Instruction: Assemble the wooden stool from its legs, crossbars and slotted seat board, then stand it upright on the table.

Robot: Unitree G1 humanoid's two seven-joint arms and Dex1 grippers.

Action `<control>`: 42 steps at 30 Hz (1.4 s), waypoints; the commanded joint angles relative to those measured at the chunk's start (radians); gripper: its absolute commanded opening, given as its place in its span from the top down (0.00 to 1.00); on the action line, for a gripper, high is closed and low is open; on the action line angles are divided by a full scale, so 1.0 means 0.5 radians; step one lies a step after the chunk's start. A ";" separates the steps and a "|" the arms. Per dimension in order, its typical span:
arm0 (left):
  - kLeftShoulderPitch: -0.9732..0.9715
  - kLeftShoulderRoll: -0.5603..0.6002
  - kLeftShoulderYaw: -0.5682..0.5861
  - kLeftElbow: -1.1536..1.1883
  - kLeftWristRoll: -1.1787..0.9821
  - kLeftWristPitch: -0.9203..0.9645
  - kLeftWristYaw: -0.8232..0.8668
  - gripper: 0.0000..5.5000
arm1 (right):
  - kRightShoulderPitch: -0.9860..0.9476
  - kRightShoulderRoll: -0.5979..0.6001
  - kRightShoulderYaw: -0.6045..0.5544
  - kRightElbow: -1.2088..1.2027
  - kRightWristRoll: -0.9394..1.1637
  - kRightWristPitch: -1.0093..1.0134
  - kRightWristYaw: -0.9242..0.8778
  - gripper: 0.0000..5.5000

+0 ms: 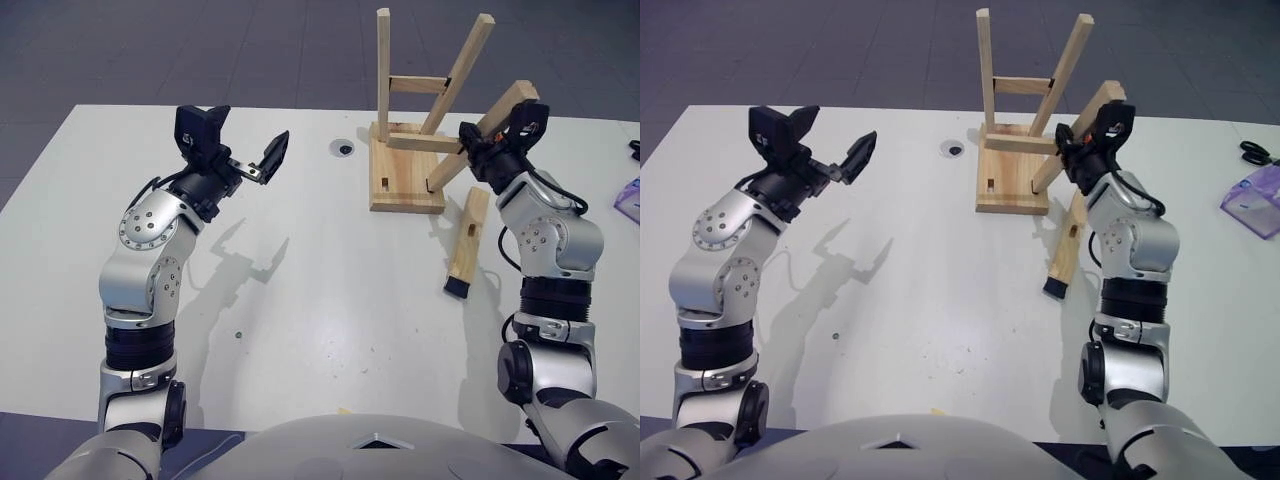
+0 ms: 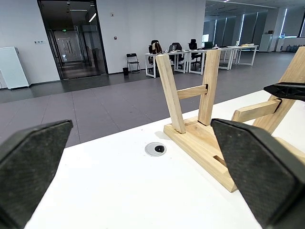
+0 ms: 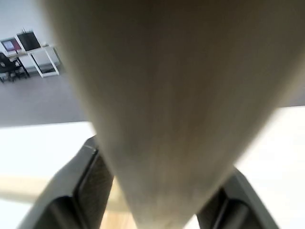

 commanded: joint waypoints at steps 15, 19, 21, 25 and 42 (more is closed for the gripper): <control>0.001 -0.026 -0.038 -0.008 0.019 0.006 0.000 0.02 | -0.677 -0.222 -0.194 -0.150 0.036 0.021 -0.045 0.06; 0.002 -0.032 -0.041 -0.001 0.019 0.005 0.008 0.02 | -0.041 0.091 0.039 0.038 -0.031 0.050 -0.004 0.02; -0.003 -0.032 -0.032 0.014 0.016 0.003 0.010 0.02 | 0.039 0.129 0.043 0.047 -0.047 0.013 0.006 0.02; 0.014 -0.043 -0.038 0.013 0.020 -0.001 0.014 0.02 | -0.099 0.139 -0.028 -0.020 0.039 -0.014 0.040 0.02; 0.030 -0.078 -0.046 0.011 0.034 -0.014 0.016 0.02 | -0.895 -0.061 -0.335 -0.053 0.236 -0.268 -0.004 0.02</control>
